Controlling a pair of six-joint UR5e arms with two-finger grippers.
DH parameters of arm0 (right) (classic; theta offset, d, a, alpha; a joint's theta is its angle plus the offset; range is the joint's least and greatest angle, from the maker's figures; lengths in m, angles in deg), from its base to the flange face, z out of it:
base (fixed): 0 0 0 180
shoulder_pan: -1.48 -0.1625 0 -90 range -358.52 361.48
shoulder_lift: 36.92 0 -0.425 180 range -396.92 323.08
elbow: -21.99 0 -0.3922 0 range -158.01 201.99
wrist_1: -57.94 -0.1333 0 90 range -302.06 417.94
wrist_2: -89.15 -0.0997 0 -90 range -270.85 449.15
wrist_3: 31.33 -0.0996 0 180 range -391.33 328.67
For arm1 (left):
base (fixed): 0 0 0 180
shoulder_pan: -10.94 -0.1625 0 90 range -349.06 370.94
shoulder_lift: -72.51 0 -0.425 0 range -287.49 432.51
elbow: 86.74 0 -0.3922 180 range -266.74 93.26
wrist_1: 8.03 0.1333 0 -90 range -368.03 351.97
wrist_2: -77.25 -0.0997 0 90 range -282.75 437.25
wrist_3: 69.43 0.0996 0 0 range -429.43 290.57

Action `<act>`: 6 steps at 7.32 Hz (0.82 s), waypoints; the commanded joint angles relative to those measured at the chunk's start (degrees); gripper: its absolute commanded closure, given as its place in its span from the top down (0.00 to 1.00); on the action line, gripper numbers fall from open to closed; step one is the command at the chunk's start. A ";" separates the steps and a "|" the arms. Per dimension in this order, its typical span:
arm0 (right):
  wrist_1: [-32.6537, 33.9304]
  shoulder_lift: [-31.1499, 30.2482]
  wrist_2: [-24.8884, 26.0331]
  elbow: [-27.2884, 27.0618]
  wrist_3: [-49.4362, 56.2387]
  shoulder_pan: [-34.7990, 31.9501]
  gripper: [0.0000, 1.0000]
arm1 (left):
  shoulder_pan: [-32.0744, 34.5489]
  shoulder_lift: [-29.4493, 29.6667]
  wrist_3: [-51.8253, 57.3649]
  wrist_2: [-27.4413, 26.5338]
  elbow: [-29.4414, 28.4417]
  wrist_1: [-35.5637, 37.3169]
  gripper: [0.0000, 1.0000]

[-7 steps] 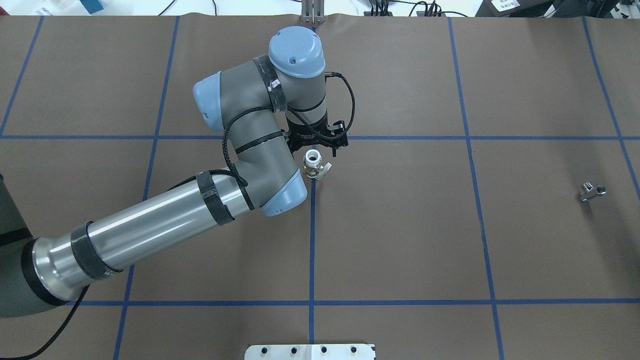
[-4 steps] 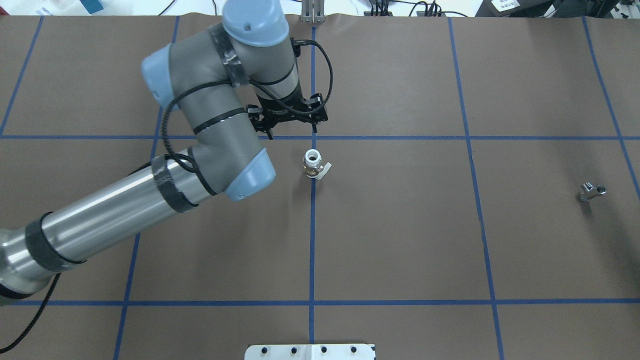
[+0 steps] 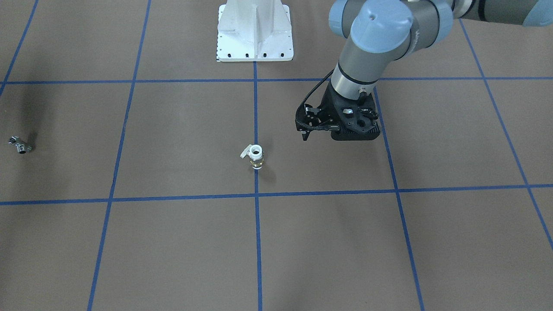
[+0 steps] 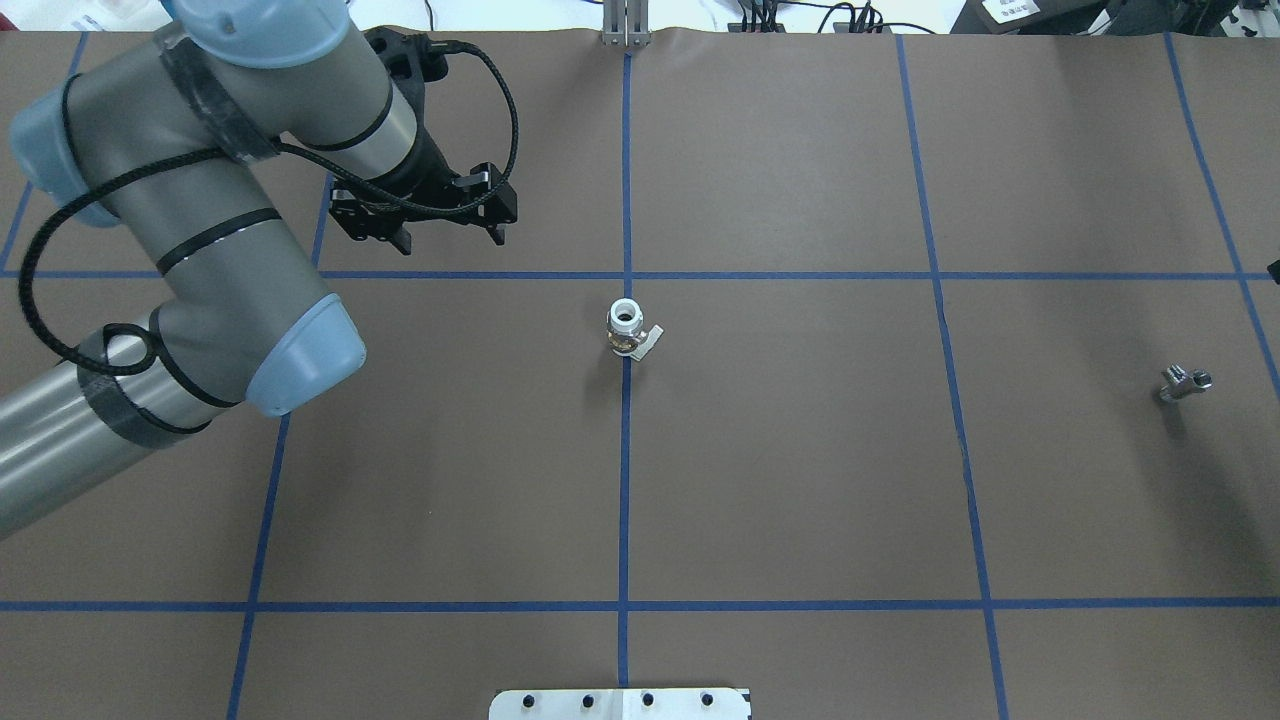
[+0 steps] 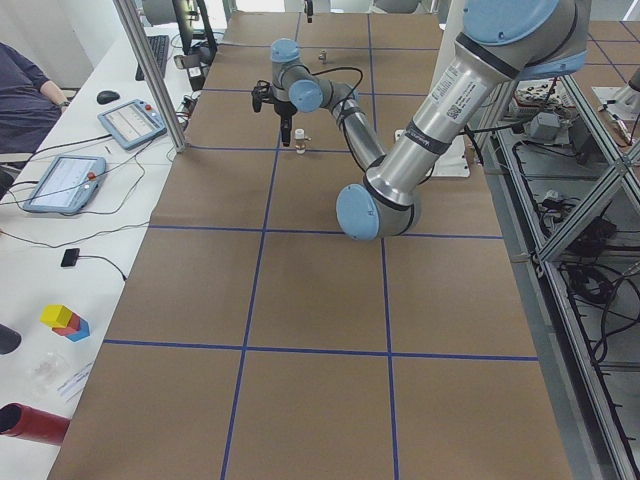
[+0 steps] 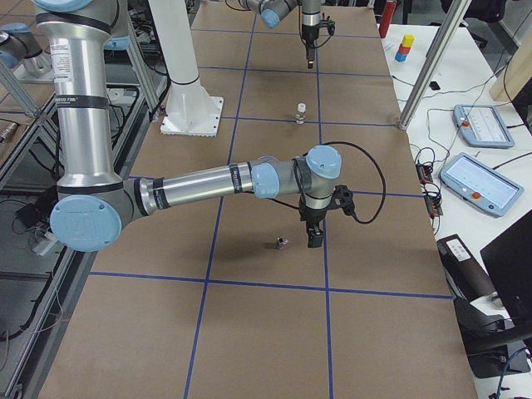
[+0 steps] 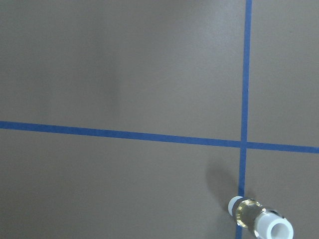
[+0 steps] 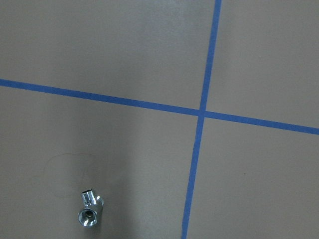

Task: Assemble PPR valve and pipe with both arms
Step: 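Raise the left gripper away from the valve toward the robot's side, then lower the right gripper onto the chrome pipe fitting and grasp it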

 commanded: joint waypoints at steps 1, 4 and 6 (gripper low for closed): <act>-9.77 -2.70 -0.10 0.78 0.26 4.94 0.99 | 0.68 -0.86 2.69 0.02 2.17 2.89 1.00; -11.84 -5.78 -0.71 2.18 1.41 9.26 0.99 | 0.42 -1.04 2.69 -0.16 2.26 2.63 1.00; -11.93 -5.70 -0.54 4.99 1.40 12.16 0.99 | 0.15 -2.18 2.69 0.02 3.40 2.27 1.00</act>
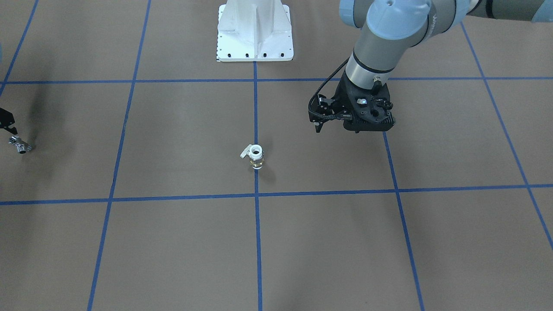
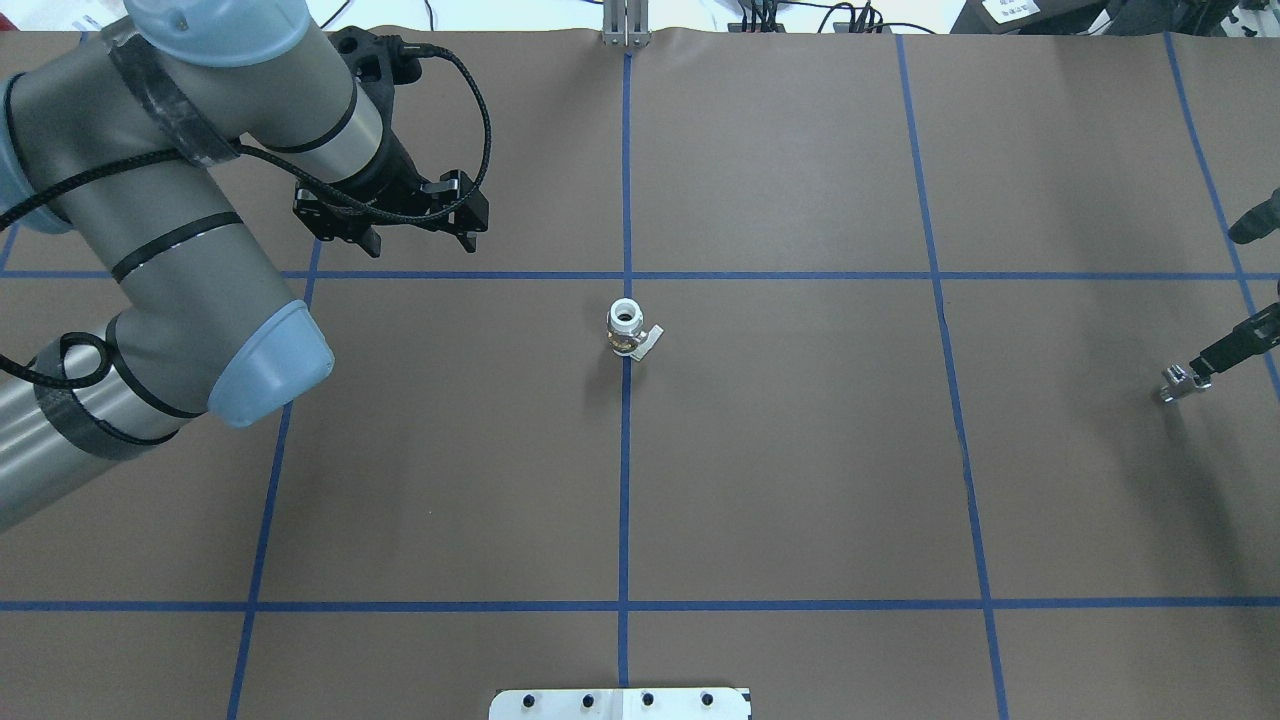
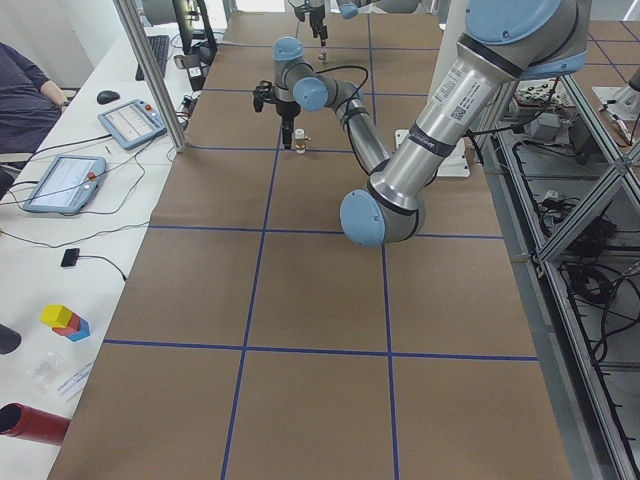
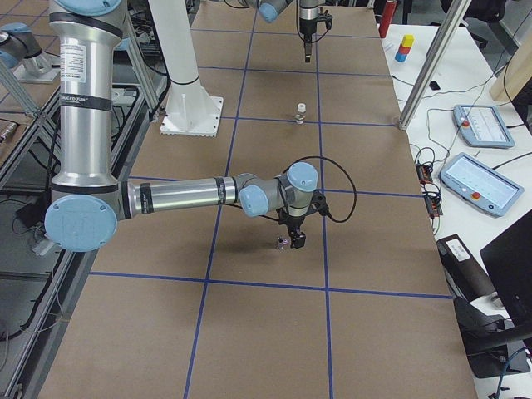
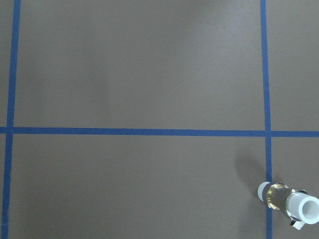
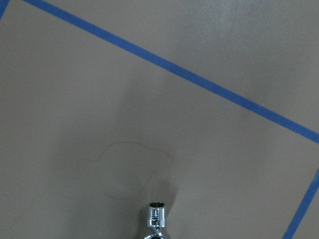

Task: Assemble PPR valve and pipe with both arms
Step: 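Lower the right gripper onto the chrome pipe fitting and grasp it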

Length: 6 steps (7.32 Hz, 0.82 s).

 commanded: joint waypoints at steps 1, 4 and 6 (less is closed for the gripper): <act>-0.10 0.20 0.12 2.49 0.03 3.37 0.99 | -0.15 -0.41 0.00 0.09 0.68 -0.02 1.00; 0.08 0.91 -0.06 2.85 -0.15 4.17 0.85 | -0.15 -0.50 0.00 0.00 0.68 -0.11 1.00; 0.34 2.92 0.03 4.33 -0.06 4.44 0.68 | -0.15 -0.41 0.00 0.09 0.68 -0.11 1.00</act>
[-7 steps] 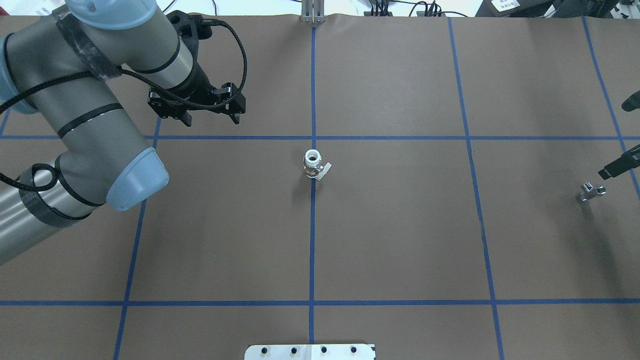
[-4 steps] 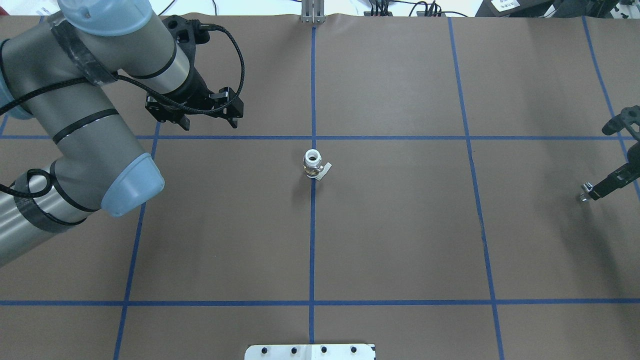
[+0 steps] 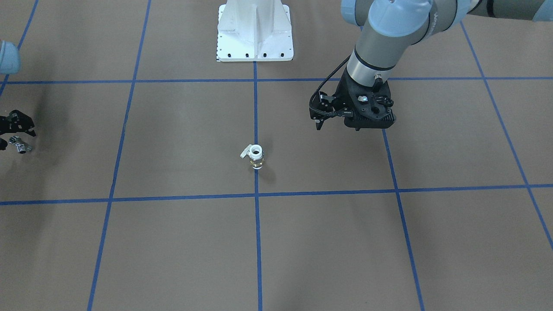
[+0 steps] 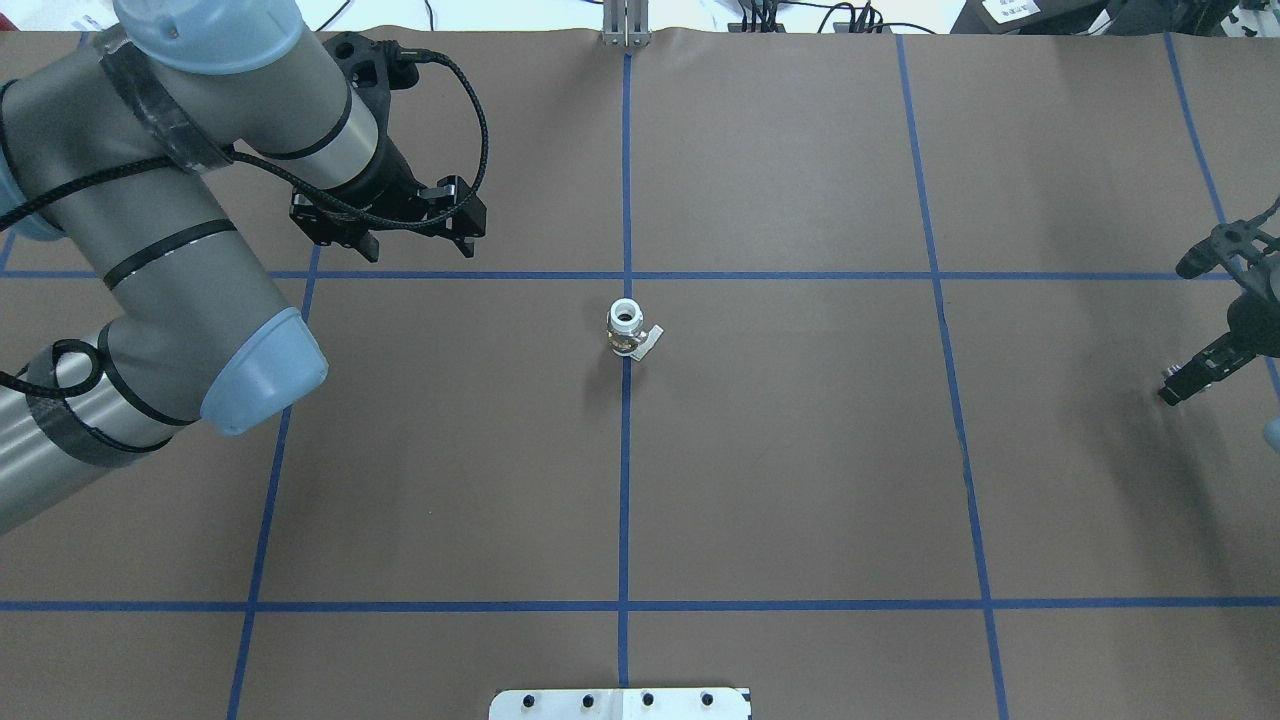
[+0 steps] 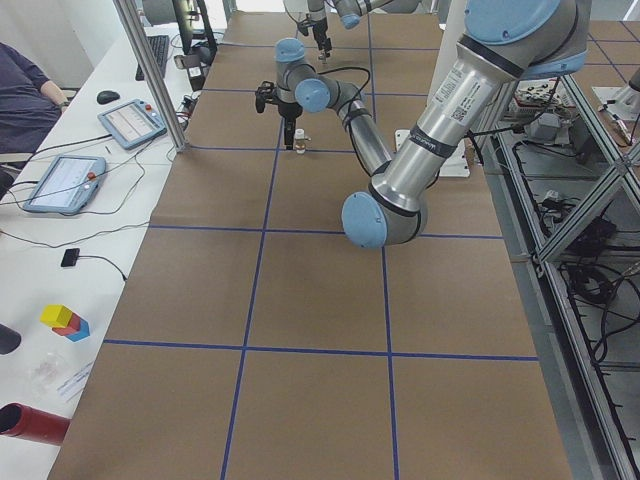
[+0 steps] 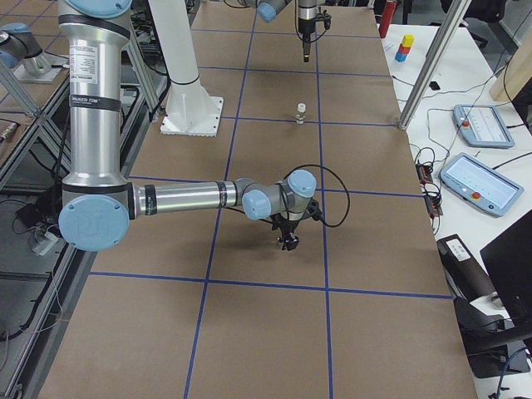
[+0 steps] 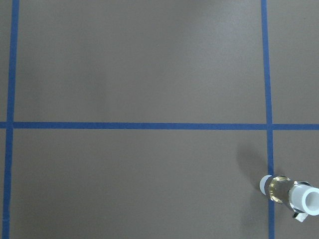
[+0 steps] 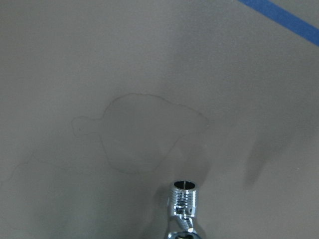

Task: Assemble PPR valve and pipe with both arms
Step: 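Lower the right gripper onto the chrome pipe fitting and grasp it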

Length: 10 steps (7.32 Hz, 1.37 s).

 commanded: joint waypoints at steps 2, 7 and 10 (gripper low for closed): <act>0.32 1.31 -0.10 1.45 0.12 0.15 0.67 | 0.00 0.08 0.00 0.02 -0.09 -0.10 1.00; 0.32 0.87 -0.19 2.24 0.03 0.06 0.55 | -0.27 0.16 0.00 0.20 -0.18 -0.01 1.00; 0.50 0.60 -0.19 2.33 0.03 0.06 0.55 | -0.27 0.34 0.00 0.29 -0.18 -0.01 1.00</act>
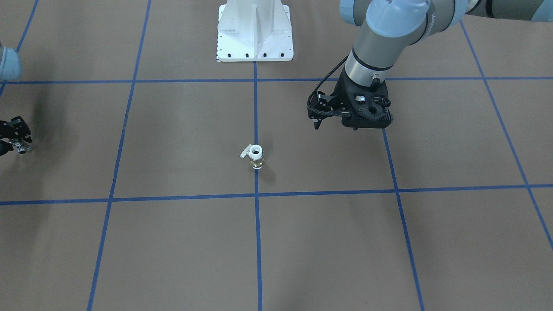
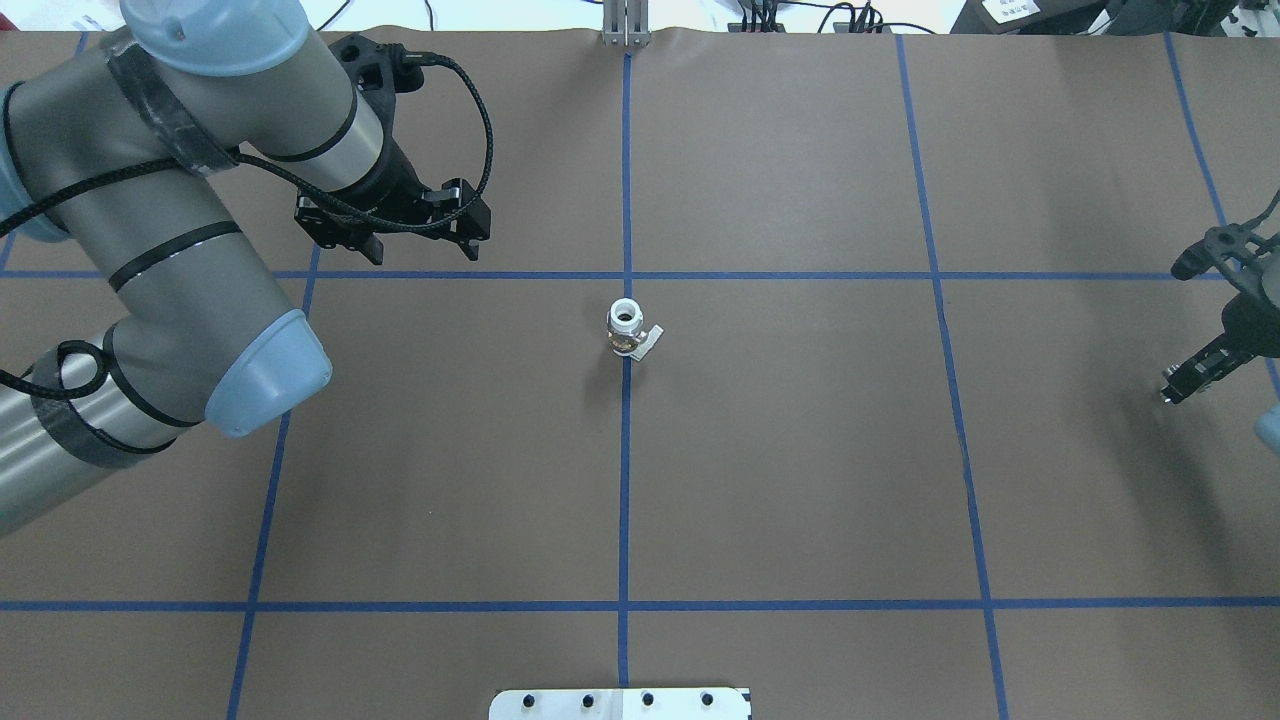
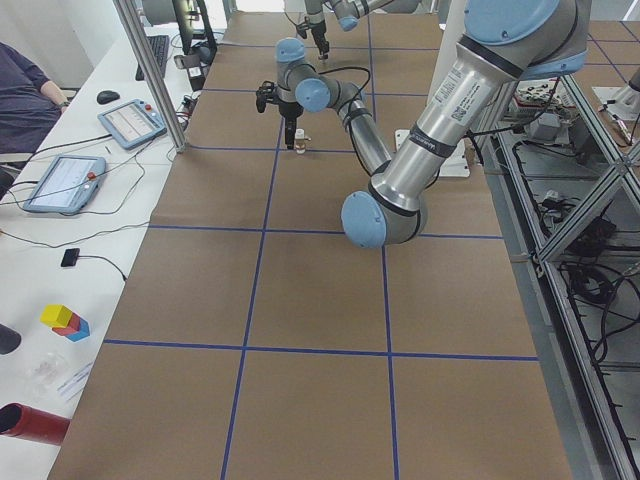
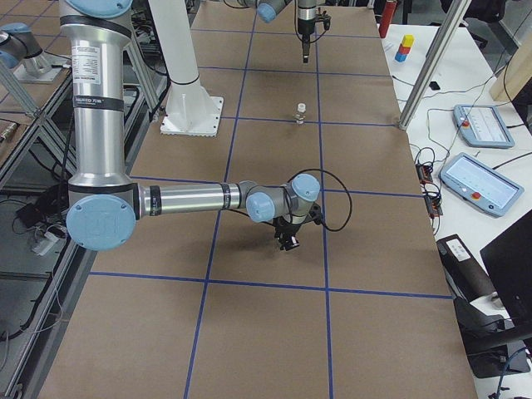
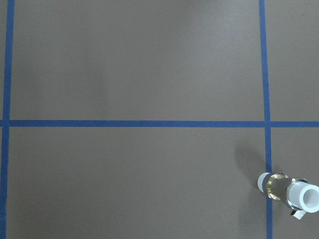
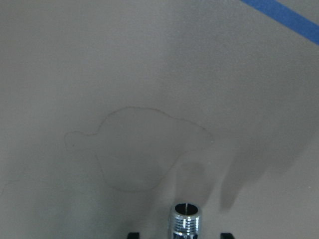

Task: Assemble PPR valve and pipe with both arms
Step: 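Lower the right gripper onto the chrome pipe fitting and grasp it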

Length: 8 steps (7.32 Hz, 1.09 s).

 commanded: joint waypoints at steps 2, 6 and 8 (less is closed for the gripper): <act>0.04 -0.09 -0.70 -0.07 -0.06 -0.09 0.49 | 0.00 0.07 0.00 0.03 -0.03 0.09 1.00; 2.13 0.69 -1.93 -1.47 -0.06 -1.74 0.00 | 0.00 -0.10 -0.09 0.03 -0.11 0.18 1.00; 15.94 4.35 -4.91 -9.43 -0.06 -7.00 0.00 | 0.00 -0.28 0.00 0.21 0.15 0.18 1.00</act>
